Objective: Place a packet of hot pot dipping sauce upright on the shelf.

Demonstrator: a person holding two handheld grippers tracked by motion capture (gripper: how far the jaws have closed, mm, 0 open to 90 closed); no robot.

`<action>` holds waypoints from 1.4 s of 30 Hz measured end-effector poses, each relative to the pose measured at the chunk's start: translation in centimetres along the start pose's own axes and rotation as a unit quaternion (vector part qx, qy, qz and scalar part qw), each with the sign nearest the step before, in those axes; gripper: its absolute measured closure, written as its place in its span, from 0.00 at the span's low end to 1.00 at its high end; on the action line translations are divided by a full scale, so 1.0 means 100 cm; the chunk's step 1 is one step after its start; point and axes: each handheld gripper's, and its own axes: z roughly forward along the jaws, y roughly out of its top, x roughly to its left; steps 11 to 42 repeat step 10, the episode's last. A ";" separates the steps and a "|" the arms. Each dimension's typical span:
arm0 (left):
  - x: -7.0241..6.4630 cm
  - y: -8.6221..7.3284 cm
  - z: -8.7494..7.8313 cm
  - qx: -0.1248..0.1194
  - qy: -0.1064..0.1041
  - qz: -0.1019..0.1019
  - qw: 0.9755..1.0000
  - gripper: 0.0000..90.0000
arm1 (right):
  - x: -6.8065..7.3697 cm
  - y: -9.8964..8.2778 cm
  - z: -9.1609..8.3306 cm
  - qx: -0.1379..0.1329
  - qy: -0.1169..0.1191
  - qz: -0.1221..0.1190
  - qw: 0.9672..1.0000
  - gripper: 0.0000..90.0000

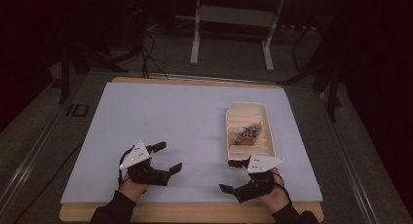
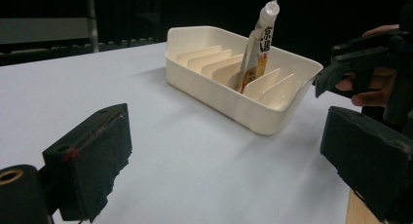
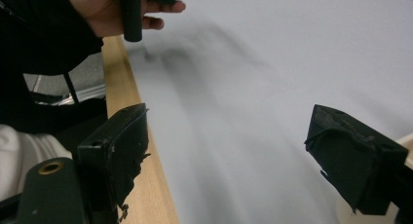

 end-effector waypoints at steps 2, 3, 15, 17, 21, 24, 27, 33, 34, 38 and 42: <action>0.000 0.000 0.000 0.000 0.000 -0.001 1.000 0.06 | 0.000 0.001 -0.001 -0.006 0.004 0.000 1.000 0.17; 0.000 0.000 0.000 0.001 0.000 0.000 1.000 0.06 | 0.000 0.001 0.000 -0.006 0.003 -0.003 1.000 0.18; 0.000 0.000 0.001 0.001 0.000 -0.001 1.000 0.06 | 0.002 0.001 0.002 -0.005 0.004 -0.011 1.000 0.17; 0.000 0.000 0.001 0.001 0.000 -0.001 1.000 0.06 | 0.002 0.001 0.002 -0.005 0.004 -0.011 1.000 0.17; 0.000 0.000 0.001 0.001 0.000 -0.001 1.000 0.06 | 0.002 0.001 0.002 -0.005 0.004 -0.011 1.000 0.17; 0.000 0.000 0.001 0.001 0.000 -0.001 1.000 0.06 | 0.002 0.001 0.002 -0.005 0.004 -0.011 1.000 0.17; 0.000 0.000 0.001 0.001 0.000 -0.001 1.000 0.06 | 0.002 0.001 0.002 -0.005 0.004 -0.011 1.000 0.17; 0.000 0.000 0.001 0.001 0.000 -0.001 1.000 0.06 | 0.002 0.001 0.002 -0.005 0.004 -0.011 1.000 0.17; 0.000 0.000 0.001 0.001 0.000 -0.001 1.000 0.06 | 0.002 0.001 0.002 -0.005 0.004 -0.011 1.000 0.17; 0.000 0.000 0.001 0.001 0.000 -0.001 1.000 0.06 | 0.002 0.001 0.002 -0.005 0.004 -0.011 1.000 0.17; 0.000 0.000 0.001 0.001 0.000 -0.001 1.000 0.06 | 0.002 0.001 0.002 -0.005 0.004 -0.011 1.000 0.17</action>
